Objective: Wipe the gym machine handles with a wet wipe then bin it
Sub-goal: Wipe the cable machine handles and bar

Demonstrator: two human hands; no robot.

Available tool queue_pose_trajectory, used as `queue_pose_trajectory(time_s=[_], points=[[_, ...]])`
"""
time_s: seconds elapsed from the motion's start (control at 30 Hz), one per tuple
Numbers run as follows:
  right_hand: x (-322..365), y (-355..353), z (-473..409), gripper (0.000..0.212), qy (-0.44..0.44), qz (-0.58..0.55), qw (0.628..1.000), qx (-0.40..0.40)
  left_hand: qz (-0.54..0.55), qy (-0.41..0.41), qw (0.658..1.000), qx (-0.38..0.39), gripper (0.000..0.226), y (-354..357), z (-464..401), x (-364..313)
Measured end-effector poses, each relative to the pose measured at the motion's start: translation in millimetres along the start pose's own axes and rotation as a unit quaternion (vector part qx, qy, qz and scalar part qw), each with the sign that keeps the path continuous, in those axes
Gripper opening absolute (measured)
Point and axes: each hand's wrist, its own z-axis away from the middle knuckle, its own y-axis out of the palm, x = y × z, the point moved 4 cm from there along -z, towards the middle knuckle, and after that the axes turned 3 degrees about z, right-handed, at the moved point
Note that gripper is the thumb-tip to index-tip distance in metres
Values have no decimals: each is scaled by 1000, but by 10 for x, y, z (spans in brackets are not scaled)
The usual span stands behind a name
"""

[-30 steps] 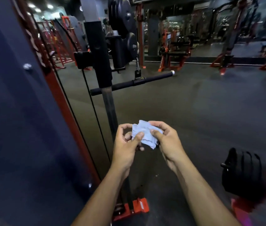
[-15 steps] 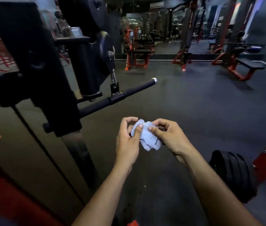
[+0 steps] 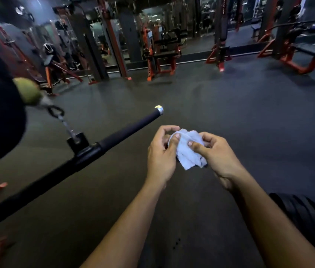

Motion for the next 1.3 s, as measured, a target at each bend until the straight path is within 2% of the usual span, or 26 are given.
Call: queue_pose_trajectory(time_s=[0.13,0.27,0.4,0.47,0.53,0.63,0.73,0.83,0.93,1.0,1.13,1.23,1.3], points=[[-9,-498,-615,8,16,-30,999,-20,4,25,1000,10,12,587,-627,44],[-43,-936,-1145,9,30,-24,999,-21,13,15,999,51,19,1085,-1108,235],[-54,-1220,-1659,19,37,-20,999,5,53,9,993,101,22,1420,-1627,498],[-24,-1299,-1964,23,8,31,999,9,105,2,985,134,33,1520,-1904,613],[18,-1307,-2274,21,-31,94,995,23,173,-22,976,131,42,1531,-2171,747],[-66,-1189,-2926,13,-42,113,991,59,243,-45,967,64,46,1377,-2667,1057],[-203,-917,-3586,5,-27,124,988,85,251,-79,964,-34,43,1102,-3085,1365],[-310,-461,-4125,6,-29,144,980,134,195,-89,967,-136,34,802,-3409,1655],[-389,113,-4439,13,-36,148,966,211,82,-52,958,-268,27,430,-3623,1874],[-452,521,-4618,14,-25,145,954,260,28,-26,936,-349,22,153,-3699,1927],[-527,1312,-4911,13,-17,92,929,359,-49,2,886,-461,23,-393,-3738,1959],[-530,1857,-4973,19,-20,63,887,458,-118,13,849,-515,24,-803,-3675,1957],[-560,2160,-5007,19,-25,35,853,521,-160,22,809,-566,22,-1047,-3627,1988]])
